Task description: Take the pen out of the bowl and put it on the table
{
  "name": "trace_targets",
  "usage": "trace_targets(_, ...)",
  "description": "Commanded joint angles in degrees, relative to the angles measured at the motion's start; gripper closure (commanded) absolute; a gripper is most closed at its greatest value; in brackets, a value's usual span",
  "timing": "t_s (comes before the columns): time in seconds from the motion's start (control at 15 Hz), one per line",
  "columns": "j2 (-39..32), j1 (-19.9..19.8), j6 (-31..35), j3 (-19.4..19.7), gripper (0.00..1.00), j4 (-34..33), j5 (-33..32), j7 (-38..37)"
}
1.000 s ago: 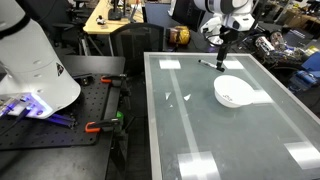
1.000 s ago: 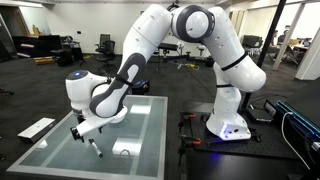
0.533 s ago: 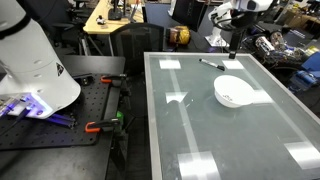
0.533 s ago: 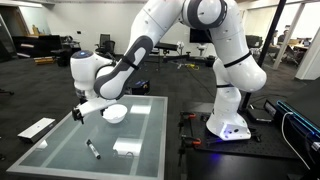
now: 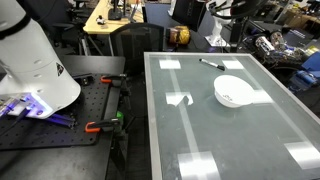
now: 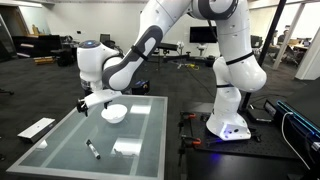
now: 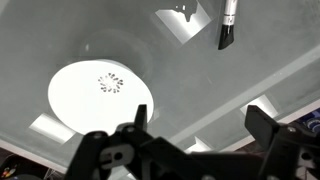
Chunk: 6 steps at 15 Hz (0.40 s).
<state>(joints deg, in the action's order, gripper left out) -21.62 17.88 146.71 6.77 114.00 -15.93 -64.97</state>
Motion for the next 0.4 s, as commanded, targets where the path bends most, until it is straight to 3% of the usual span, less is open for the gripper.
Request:
trace_targets(0.0,0.3,-0.9,-0.2,-1.0,0.00,0.2,-0.6,-0.4)
trace_targets(0.33,0.5,-1.0,-0.2,-1.0,0.00,0.6,-0.8,-0.6)
